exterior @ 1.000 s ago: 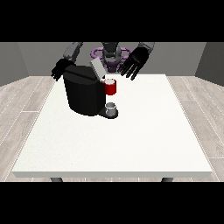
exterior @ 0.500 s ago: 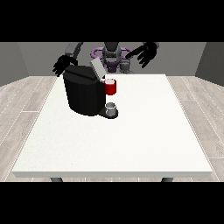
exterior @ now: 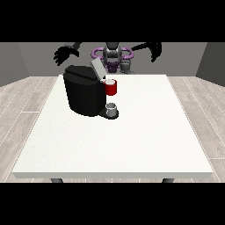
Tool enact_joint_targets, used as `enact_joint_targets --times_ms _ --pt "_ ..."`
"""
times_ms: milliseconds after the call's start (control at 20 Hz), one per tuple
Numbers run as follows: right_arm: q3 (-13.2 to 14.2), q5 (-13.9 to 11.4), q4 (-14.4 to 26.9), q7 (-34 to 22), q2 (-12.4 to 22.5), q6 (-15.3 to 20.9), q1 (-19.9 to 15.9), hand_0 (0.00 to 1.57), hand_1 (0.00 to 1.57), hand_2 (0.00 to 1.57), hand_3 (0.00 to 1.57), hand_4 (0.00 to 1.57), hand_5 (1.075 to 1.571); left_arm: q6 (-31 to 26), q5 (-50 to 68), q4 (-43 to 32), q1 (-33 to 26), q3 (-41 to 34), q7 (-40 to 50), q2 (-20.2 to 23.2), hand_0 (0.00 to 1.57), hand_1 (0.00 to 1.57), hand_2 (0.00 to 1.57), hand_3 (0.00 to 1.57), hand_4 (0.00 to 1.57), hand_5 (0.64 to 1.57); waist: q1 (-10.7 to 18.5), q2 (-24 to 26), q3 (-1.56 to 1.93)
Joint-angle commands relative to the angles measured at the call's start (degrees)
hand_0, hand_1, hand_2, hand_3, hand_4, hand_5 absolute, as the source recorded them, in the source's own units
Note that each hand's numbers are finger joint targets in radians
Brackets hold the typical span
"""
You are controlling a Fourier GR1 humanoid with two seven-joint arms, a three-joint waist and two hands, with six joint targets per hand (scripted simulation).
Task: Insert the coffee pod into the coffee machine and close the lid
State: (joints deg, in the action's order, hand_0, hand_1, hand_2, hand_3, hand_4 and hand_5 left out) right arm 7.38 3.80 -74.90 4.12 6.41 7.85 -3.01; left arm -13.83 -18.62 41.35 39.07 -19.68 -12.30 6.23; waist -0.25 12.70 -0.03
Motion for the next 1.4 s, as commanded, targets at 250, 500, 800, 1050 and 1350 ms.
enact_joint_targets --times_ms 250,500,800,1050,1350 --pt "-4.0 1.2 -9.3 -5.0 2.8 -6.7 -3.1 0.0 0.0 0.0 0.0 0.0 1.571 -0.1 5.0 2.8 -9.5 -1.9 -1.2 -3.0 0.0 0.0 0.0 0.0 0.0 1.571 1.1 3.2 0.0" --pt "-2.1 2.3 -7.3 -6.4 4.4 -7.5 -8.7 0.0 0.0 0.0 0.0 0.0 1.571 -1.2 9.4 7.2 -9.5 1.2 2.8 -6.1 0.0 0.0 0.0 0.0 0.03 1.571 6.3 1.3 0.04" --pt "-4.0 0.8 -8.0 -5.4 5.4 -10.7 -9.6 0.0 0.0 0.0 0.0 0.14 1.571 -2.8 12.4 14.5 -14.3 4.0 4.9 -6.1 0.0 0.0 0.0 0.0 0.22 1.571 7.8 0.2 0.05" --pt "-8.0 -3.3 -8.0 -5.2 1.3 -7.6 -11.1 0.0 0.0 0.0 0.0 0.0 1.571 -3.7 13.8 20.5 -16.5 3.3 6.6 -6.1 0.0 0.0 0.0 0.0 0.0 1.571 8.7 -3.2 0.04" --pt "-4.9 -0.8 -4.9 -6.9 2.2 -10.1 -16.2 0.0 0.0 0.0 0.0 0.0 1.571 0.3 17.2 29.1 -24.2 9.7 7.5 -6.2 0.0 0.0 0.0 0.0 0.0 1.571 7.5 -5.9 0.04"
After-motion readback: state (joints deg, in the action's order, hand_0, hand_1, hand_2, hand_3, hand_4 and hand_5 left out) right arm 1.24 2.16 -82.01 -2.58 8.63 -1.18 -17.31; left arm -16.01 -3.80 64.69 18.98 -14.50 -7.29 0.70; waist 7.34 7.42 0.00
